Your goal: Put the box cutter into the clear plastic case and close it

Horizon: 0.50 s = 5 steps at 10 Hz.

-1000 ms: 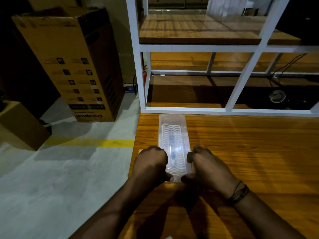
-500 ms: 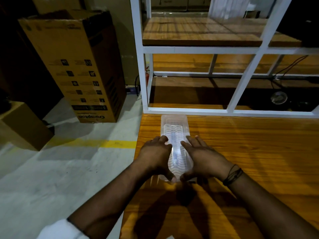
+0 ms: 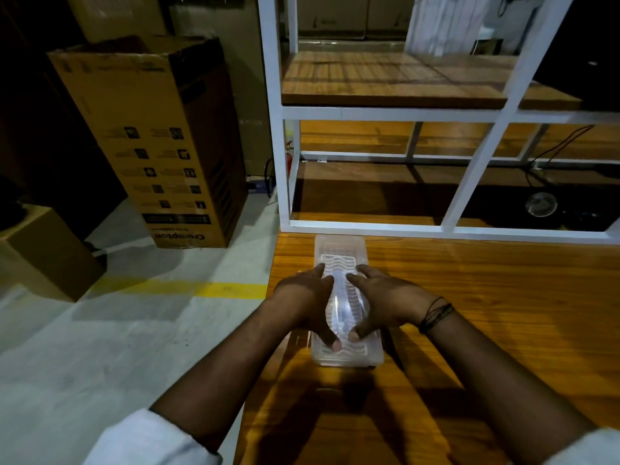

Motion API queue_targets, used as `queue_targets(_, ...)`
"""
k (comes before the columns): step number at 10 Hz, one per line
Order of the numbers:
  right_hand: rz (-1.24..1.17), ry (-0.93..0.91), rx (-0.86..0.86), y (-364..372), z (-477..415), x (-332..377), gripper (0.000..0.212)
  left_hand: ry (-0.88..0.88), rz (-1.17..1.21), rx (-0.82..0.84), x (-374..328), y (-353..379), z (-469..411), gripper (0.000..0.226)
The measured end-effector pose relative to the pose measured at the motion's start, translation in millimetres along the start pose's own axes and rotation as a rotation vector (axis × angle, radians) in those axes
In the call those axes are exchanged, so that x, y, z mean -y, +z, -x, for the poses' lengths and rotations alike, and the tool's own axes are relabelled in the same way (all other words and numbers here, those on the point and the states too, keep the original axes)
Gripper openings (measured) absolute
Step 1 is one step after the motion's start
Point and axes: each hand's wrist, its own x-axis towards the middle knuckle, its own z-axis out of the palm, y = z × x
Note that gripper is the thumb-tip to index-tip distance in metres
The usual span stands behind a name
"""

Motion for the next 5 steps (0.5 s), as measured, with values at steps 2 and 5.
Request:
queue_targets(2,0.112,0.027,0.080,-10,-10,5,0.124,-0.006,-0.131,0.125,-4,-11,-14,0.133)
queue_targets(5,0.142,0.034,0.046,-14,-11,12,0.119,0.024,-0.034,-0.005,5,-19,-10,0.123)
